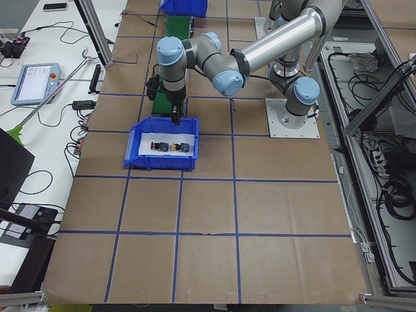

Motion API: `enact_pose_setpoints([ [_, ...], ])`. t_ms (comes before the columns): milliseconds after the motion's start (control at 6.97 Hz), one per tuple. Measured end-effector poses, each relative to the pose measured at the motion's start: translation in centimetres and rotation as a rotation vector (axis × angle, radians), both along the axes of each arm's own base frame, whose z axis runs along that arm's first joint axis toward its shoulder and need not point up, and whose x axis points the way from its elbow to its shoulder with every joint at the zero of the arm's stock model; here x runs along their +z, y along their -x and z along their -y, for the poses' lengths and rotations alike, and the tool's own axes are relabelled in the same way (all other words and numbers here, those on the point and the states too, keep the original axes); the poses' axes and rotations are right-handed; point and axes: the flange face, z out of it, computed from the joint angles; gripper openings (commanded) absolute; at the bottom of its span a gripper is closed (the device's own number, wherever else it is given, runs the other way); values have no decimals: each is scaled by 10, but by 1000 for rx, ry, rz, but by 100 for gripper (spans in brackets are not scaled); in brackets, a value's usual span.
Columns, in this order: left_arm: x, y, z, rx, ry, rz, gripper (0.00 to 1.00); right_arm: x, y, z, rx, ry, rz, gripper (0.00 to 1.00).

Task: Transport two buttons from left to right
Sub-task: 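Reach the left gripper into the bin and grasp the yellow button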

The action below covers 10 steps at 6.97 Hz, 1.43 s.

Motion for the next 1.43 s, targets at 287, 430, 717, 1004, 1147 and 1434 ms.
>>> enact_pose_setpoints([
  [287,-36,-23,4,0,-7,-9,100,0,0,0,0,0,0,100],
  [430,-59,-26,6,-1,-1,-4,100,0,0,0,0,0,0,100],
  [717,-106,-21,1,0,4,1,100,0,0,0,0,0,0,100],
  [1004,-139,-17,-6,0,-13,-9,100,-1,0,0,0,-1,0,100],
  [1147,-152,-17,-5,0,-18,-11,100,0,0,0,0,-1,0,100],
  [1434,-168,-19,-4,8,-28,-10,99,-1,0,0,0,-1,0,100],
])
